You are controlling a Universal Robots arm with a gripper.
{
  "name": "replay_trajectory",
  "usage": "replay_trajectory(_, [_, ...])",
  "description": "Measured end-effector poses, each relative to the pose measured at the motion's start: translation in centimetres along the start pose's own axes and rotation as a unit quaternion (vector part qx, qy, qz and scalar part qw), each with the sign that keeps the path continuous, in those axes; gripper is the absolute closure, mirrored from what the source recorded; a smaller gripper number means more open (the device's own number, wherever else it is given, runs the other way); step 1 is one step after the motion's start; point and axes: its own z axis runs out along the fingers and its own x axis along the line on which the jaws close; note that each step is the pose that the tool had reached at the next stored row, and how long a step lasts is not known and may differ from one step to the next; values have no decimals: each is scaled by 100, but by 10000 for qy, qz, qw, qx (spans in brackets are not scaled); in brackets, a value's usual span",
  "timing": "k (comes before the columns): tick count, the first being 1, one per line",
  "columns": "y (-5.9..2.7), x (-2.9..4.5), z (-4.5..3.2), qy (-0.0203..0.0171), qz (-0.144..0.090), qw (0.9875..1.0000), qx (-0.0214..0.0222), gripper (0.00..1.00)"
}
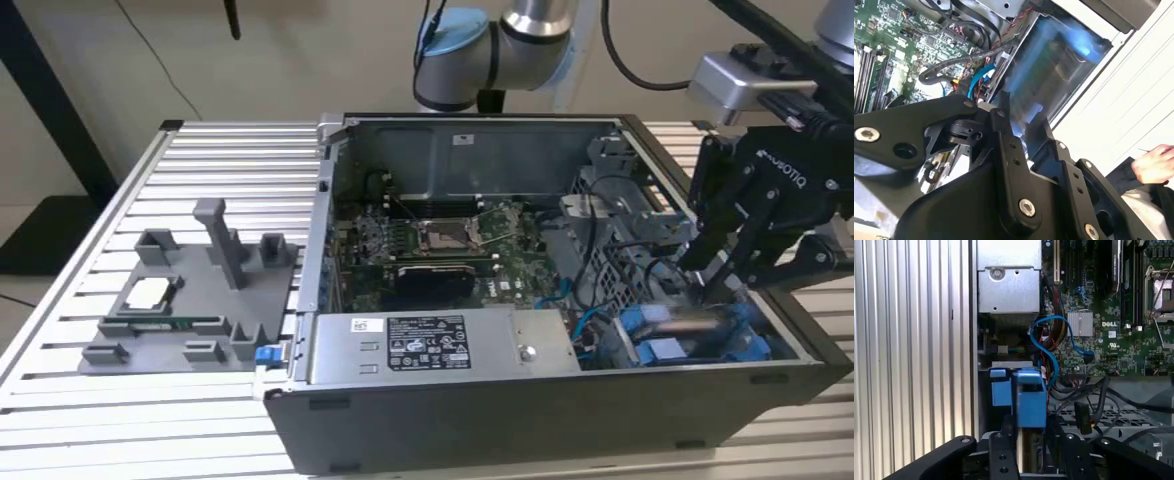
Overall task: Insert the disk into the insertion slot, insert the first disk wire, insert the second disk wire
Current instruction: 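Insert the disk into the insertion slot, then insert the first disk wire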
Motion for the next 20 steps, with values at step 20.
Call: replay_trajectory(20, [144,-163,-174,-11,-1,10000,0,60])
